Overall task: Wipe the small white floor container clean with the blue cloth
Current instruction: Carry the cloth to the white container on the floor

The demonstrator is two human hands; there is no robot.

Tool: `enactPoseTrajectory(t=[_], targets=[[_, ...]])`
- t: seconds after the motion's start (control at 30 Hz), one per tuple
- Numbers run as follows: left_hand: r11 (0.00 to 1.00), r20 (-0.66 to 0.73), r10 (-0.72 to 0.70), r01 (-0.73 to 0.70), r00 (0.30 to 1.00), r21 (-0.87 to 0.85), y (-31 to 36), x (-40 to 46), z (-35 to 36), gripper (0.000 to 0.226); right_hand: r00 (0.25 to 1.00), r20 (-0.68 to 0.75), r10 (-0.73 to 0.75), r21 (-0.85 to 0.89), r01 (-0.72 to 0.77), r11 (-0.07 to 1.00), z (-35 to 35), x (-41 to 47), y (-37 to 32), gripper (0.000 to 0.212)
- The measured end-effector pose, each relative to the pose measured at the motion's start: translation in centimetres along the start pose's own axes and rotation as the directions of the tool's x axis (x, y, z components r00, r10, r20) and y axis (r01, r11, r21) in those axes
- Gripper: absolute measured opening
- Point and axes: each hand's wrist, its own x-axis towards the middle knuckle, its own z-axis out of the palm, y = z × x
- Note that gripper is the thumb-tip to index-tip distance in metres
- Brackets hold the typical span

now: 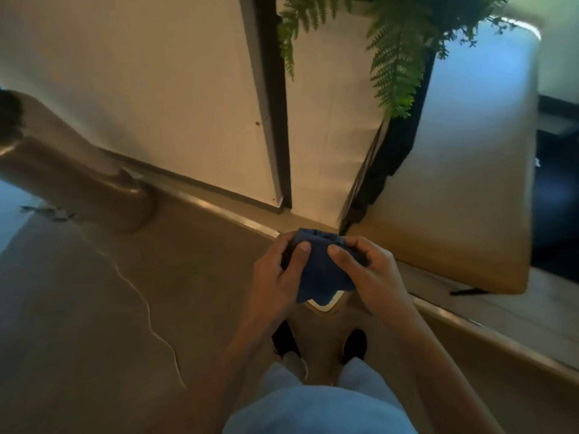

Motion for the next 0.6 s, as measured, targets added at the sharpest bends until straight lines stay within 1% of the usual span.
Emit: enactPoseTrajectory(t=[0.1, 0.23, 0.3, 0.47, 0.6], targets=[[1.000, 0.067, -0.002, 0.003, 0.998, -0.018, -0.4, 0.2, -0.7, 0.016, 0.999, -0.053, 0.014, 0.024, -0.013, 1.000, 0.8, -1.1, 0.4, 0.008], [1.000, 0.110, -0.005, 0.004, 0.994, 0.014, -1.3, -0.5, -0.5, 0.014, 0.992, -0.121, 0.025, 0.020, -0.023, 1.000, 1.2, -2.7, 1.2, 0.010], [1.000, 0.144, -0.002, -0.001, 0.990, 0.020, -1.6, -1.3, -0.2, 0.017, 0.987, -0.155, 0.031, 0.023, -0.027, 0.999, 1.0, -4.1, 1.7, 0.012], [0.995, 0.241, -0.001, -0.023, 0.971, 0.095, -2.8, -4.9, 0.2, 0.023, 0.979, -0.195, 0.061, 0.072, -0.047, 0.996, 1.0, -8.8, 3.7, 0.014], [0.991, 0.276, -0.001, -0.036, 0.961, 0.127, -3.9, -8.7, 0.2, 0.019, 0.974, -0.216, 0.067, 0.094, -0.048, 0.994, 1.4, -13.2, 5.3, 0.016]])
